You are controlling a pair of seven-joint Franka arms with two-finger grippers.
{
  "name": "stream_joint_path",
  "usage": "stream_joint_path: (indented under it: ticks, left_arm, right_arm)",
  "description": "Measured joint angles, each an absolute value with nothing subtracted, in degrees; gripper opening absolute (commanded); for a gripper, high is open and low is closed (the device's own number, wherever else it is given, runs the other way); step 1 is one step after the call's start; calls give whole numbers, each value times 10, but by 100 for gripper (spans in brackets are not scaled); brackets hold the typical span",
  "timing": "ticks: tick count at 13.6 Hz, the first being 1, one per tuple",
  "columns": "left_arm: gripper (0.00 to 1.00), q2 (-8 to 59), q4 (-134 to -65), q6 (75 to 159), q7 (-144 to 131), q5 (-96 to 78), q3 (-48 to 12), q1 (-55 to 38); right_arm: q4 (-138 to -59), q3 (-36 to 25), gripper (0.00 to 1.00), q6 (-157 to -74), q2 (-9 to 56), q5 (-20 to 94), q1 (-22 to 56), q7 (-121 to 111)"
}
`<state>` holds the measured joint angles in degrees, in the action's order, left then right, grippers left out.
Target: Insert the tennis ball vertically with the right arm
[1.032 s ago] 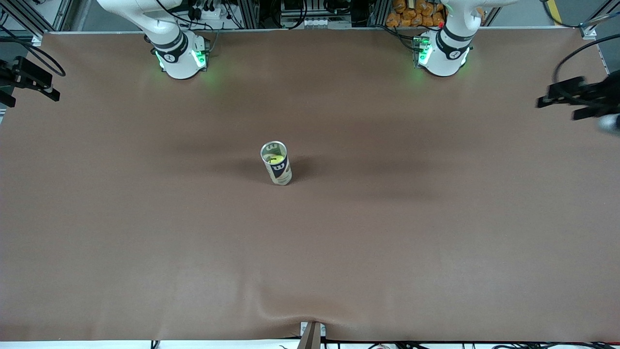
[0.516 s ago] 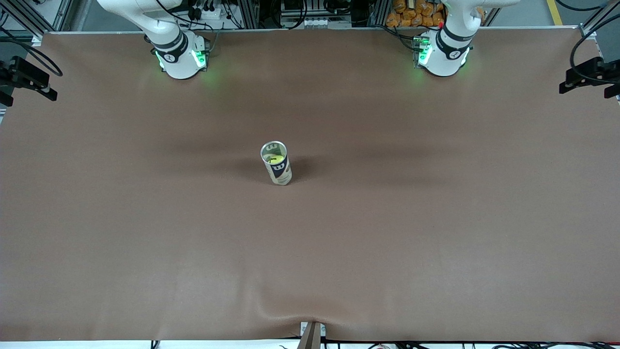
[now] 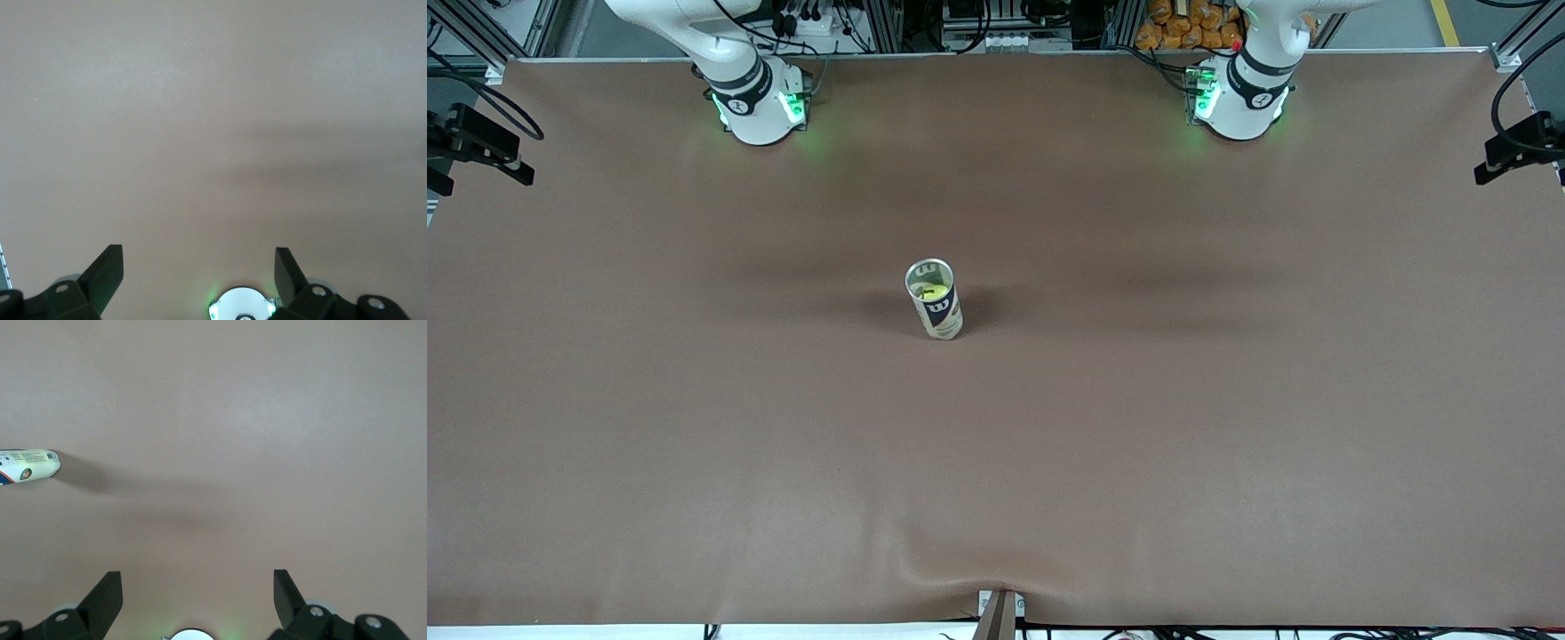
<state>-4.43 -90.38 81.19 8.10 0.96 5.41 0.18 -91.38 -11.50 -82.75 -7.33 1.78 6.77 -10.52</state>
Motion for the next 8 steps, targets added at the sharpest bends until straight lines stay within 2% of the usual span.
stream_joint_path:
  ticks: [8]
  left_arm:
    - [100,-46,-914,826,13,7,24,-1]
  right_arm:
    - [-914,-114,100,-827,-73,19,68,-106]
